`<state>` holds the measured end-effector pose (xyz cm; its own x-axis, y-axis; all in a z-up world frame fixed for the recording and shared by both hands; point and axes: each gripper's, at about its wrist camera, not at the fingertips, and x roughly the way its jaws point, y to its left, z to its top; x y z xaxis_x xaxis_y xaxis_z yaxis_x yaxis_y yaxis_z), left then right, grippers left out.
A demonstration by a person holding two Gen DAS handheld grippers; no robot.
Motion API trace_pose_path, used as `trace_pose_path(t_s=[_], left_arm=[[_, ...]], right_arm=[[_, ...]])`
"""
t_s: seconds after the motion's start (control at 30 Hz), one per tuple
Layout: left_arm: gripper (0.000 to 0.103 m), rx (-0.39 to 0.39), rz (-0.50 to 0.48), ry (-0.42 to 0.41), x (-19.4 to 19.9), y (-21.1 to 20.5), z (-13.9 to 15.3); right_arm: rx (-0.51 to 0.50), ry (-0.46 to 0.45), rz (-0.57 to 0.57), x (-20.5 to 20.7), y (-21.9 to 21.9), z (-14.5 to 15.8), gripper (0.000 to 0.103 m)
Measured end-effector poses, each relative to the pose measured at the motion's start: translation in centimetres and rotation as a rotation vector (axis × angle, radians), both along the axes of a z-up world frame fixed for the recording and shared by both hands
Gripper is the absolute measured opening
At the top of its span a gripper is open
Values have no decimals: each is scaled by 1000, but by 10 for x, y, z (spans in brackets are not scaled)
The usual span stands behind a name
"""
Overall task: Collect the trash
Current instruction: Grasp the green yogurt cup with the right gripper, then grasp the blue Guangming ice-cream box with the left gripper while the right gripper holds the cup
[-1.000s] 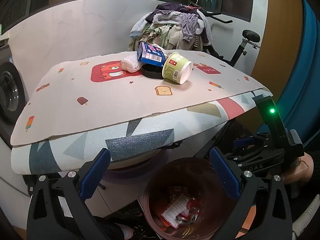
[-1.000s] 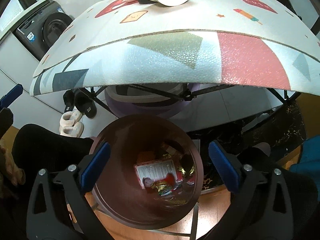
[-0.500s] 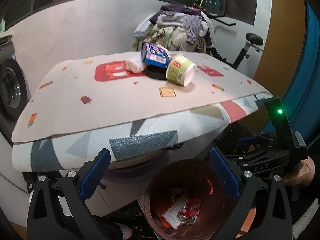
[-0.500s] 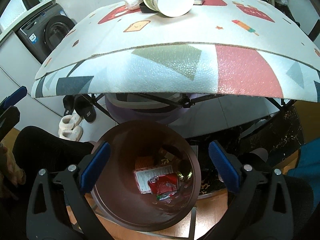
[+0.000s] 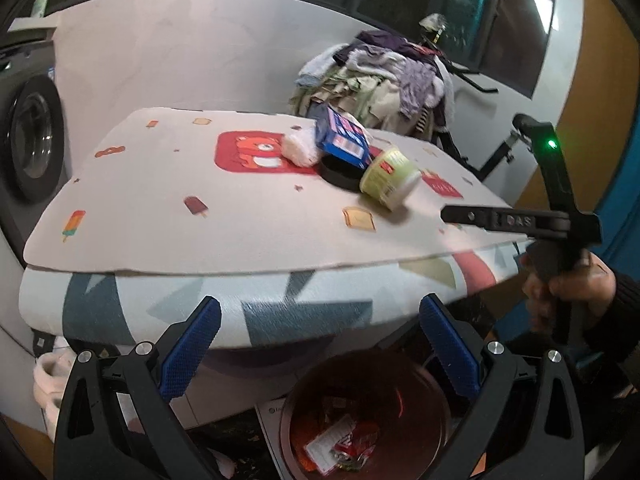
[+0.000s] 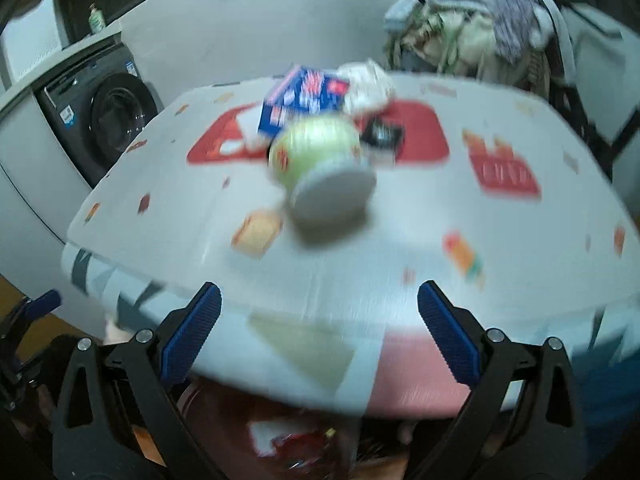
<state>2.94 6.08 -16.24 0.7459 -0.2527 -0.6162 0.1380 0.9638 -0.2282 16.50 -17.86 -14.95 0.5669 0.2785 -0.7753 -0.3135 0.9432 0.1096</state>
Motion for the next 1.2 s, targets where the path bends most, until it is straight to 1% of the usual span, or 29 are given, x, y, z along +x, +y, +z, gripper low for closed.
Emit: trace_pose_path(t_s=[0.1, 0.17, 0.37, 0.47, 0.5, 0.53, 0.57, 0.77, 0.87, 0.97, 1.1, 1.2], left_arm=[[97, -17, 15, 6, 8, 6, 5], [97, -34, 22, 10, 14, 10, 8], [97, -44, 23, 25, 31, 13, 12], [97, -58, 18, 33, 41, 15, 14], [97, -66, 16, 39, 46, 15, 14], [97, -72, 15, 43, 49, 15, 14], [97, -80, 12, 49, 53, 15, 14], [97, -129, -62, 107, 94, 6, 13], [97, -154, -96, 129, 121, -5, 14], [97, -169, -127, 145, 157, -20, 19], [97, -122, -139, 169, 206, -39, 26], [97, -36, -161, 175, 246, -58, 29]], right_arm=[[-71, -39, 36, 28, 16, 8, 97], [-111, -41, 58, 47, 26, 10, 97], [-235, -11, 121, 93, 57, -7, 97], [-257, 16, 132, 110, 64, -16, 96], [-251, 30, 135, 113, 63, -19, 91], [-231, 45, 141, 115, 61, -20, 80], [-213, 53, 145, 115, 58, -21, 79], [-60, 35, 123, 96, 25, -24, 79], [8, 20, 100, 86, 5, -26, 79], [59, 23, 76, 82, -7, -27, 79], [110, 19, 58, 74, -18, -28, 79], [139, 18, 48, 71, -24, -29, 79]])
